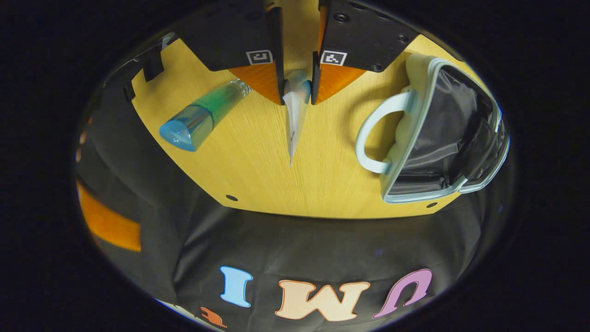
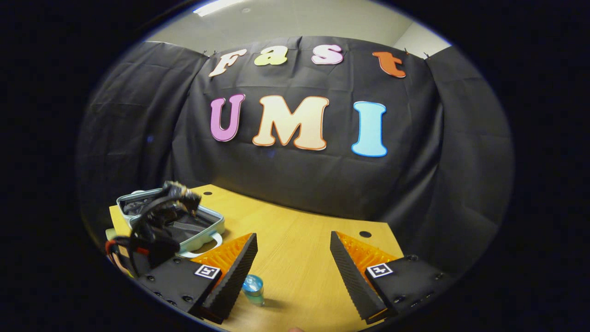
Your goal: First open the suitcase, pack the skin care products into it, and then close the suitcase.
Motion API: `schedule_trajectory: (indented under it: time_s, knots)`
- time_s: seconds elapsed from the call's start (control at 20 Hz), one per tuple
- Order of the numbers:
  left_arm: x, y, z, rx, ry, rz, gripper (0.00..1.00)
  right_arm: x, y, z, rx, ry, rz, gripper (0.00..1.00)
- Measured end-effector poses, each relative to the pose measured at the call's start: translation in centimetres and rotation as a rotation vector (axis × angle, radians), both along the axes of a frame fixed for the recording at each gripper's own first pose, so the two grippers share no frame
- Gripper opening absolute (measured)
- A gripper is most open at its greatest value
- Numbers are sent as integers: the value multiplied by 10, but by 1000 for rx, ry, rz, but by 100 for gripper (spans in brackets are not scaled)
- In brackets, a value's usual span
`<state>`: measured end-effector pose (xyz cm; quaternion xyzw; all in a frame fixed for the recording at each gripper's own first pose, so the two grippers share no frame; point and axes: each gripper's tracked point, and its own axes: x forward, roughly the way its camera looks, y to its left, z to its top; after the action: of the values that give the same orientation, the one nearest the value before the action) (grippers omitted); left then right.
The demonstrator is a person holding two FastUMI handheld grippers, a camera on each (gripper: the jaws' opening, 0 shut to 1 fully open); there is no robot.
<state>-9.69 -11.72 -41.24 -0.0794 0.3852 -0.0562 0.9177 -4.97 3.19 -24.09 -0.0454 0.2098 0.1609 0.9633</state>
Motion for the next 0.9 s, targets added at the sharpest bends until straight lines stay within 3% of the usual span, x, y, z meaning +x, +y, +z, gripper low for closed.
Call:
schedule_trajectory:
  time_s: [0.6,0.9]
  knots:
    - [-5,39,80,45,-36,40,23,-49,38,-99,35,230,117,98]
    - [-16,66,93,86,-16,82,23,-67,44,-145,19,321,160,82]
